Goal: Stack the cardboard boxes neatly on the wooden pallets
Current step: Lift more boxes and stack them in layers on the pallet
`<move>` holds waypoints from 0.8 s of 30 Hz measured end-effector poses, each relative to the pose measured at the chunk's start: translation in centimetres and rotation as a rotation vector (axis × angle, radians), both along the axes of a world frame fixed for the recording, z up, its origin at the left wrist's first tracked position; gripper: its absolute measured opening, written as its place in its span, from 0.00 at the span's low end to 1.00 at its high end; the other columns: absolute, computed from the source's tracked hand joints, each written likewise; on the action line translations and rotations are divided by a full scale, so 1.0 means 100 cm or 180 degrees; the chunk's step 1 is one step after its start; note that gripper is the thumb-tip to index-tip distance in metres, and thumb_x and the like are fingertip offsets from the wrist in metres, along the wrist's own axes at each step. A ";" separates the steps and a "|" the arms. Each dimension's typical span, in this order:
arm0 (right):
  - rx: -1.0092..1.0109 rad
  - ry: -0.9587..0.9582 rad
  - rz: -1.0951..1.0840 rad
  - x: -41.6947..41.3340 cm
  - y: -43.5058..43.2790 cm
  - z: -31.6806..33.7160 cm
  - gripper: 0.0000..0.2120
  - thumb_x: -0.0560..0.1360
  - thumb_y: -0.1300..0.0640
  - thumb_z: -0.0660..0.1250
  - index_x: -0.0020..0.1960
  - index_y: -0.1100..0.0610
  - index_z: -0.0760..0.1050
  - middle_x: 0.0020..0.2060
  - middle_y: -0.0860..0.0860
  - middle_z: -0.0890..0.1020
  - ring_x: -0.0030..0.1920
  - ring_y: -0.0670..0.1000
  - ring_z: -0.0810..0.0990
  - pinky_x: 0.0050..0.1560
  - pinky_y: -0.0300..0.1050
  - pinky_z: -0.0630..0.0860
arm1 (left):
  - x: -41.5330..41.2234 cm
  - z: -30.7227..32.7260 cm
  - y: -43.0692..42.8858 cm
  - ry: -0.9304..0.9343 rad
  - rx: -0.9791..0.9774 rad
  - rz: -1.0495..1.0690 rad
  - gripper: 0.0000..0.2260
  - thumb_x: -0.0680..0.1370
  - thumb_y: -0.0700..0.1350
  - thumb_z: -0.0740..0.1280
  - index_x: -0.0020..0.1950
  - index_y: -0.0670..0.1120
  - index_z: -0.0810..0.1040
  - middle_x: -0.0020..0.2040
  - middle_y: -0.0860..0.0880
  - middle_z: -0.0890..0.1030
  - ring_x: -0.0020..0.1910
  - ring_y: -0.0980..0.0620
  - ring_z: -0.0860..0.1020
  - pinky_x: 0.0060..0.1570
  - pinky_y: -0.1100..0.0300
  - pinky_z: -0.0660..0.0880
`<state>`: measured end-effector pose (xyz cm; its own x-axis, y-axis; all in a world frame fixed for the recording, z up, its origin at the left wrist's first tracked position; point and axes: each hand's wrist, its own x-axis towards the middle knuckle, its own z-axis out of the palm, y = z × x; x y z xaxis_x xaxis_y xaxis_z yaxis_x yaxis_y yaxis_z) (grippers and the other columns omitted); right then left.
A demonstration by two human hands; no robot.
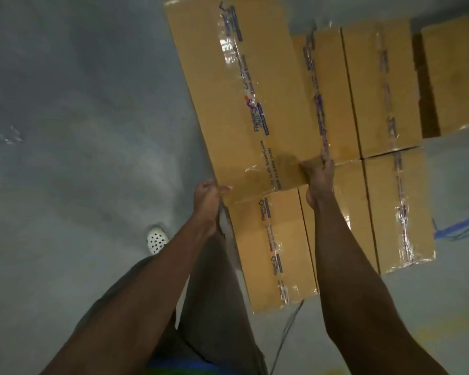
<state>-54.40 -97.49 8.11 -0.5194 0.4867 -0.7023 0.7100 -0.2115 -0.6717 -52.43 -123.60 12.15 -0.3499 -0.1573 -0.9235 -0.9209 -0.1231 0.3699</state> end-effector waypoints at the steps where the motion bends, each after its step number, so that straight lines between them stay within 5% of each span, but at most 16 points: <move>1: 0.0051 0.0008 0.0034 -0.003 0.002 -0.004 0.36 0.75 0.67 0.72 0.79 0.55 0.62 0.61 0.47 0.75 0.55 0.43 0.77 0.54 0.37 0.77 | -0.004 -0.002 0.001 0.0032 -0.0005 0.0047 0.33 0.66 0.45 0.76 0.70 0.43 0.72 0.69 0.39 0.76 0.67 0.40 0.75 0.61 0.51 0.74; 5: 0.0288 -0.0017 0.0272 -0.027 0.012 -0.003 0.38 0.70 0.57 0.77 0.77 0.50 0.66 0.72 0.53 0.70 0.66 0.50 0.74 0.59 0.40 0.77 | -0.029 -0.002 0.006 0.0279 0.0002 0.0060 0.27 0.72 0.37 0.74 0.70 0.40 0.72 0.69 0.41 0.76 0.68 0.43 0.74 0.69 0.47 0.72; 9: 0.0569 0.0012 0.0458 -0.065 0.017 -0.006 0.35 0.73 0.56 0.75 0.77 0.55 0.66 0.70 0.53 0.73 0.64 0.51 0.75 0.56 0.39 0.77 | -0.056 -0.007 0.004 0.0339 -0.0118 -0.0040 0.23 0.74 0.40 0.73 0.69 0.41 0.75 0.55 0.47 0.82 0.52 0.52 0.79 0.52 0.60 0.77; 12: 0.0512 -0.0166 0.0408 -0.079 0.017 -0.014 0.37 0.71 0.53 0.75 0.76 0.55 0.66 0.67 0.52 0.76 0.62 0.52 0.77 0.52 0.40 0.78 | -0.065 -0.016 0.004 0.0273 -0.0052 -0.0072 0.17 0.72 0.41 0.73 0.61 0.41 0.81 0.62 0.43 0.82 0.57 0.49 0.80 0.52 0.59 0.76; 15: 0.0581 -0.0334 0.0376 -0.075 0.020 -0.023 0.42 0.64 0.47 0.74 0.76 0.54 0.67 0.67 0.52 0.76 0.63 0.52 0.77 0.59 0.47 0.79 | -0.065 -0.021 0.004 0.0231 -0.0066 -0.0019 0.07 0.73 0.38 0.72 0.49 0.47 0.82 0.56 0.43 0.84 0.51 0.48 0.80 0.48 0.59 0.76; 24: 0.1086 -0.0527 0.0905 -0.052 0.028 -0.025 0.40 0.70 0.38 0.74 0.74 0.56 0.69 0.67 0.53 0.75 0.63 0.53 0.75 0.64 0.56 0.76 | -0.066 -0.021 0.008 -0.0128 0.0077 -0.0889 0.13 0.80 0.39 0.64 0.64 0.46 0.76 0.56 0.48 0.78 0.55 0.45 0.79 0.40 0.50 0.81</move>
